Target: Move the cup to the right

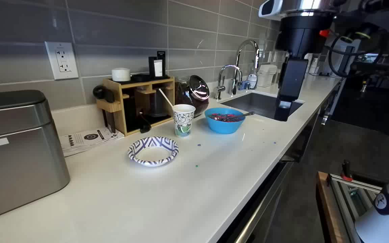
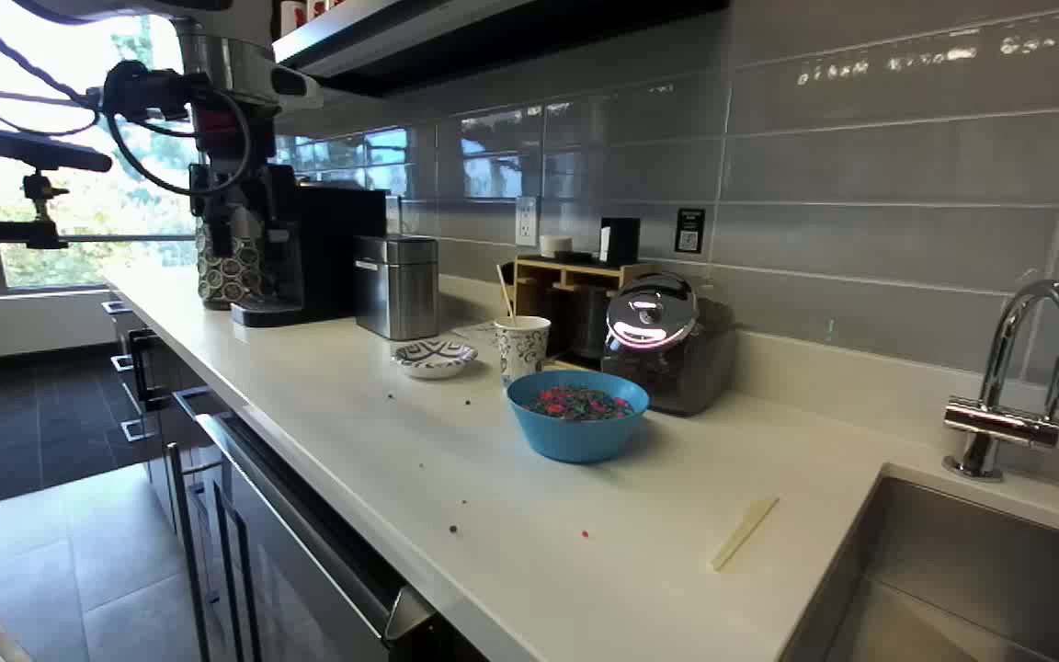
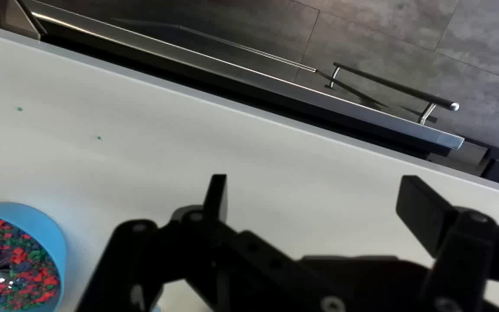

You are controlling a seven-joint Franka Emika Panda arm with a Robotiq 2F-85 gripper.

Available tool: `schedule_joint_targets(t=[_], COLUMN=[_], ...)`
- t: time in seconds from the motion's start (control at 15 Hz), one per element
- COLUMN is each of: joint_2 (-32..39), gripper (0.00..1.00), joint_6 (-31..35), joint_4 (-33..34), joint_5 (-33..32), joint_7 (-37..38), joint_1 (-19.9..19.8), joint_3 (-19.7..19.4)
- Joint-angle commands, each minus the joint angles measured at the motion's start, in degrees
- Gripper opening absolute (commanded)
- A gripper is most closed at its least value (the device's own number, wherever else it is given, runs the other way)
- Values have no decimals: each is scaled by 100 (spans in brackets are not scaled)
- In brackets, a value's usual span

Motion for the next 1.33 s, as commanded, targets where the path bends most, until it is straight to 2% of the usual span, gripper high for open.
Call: schedule_joint_targets(t=[0.0,0.73,1.07,1.27], joint_2=[2,127,705,1153], gripper=[100,100,100,100], joint_6=[-14,9,400,910], joint_4=[11,70,383,609], joint_5=[-1,1,241,420], joint_7=[-3,-10,106,219], joint_1=[-4,-53,-563,-864], joint_3=[0,-48,-687,-1028])
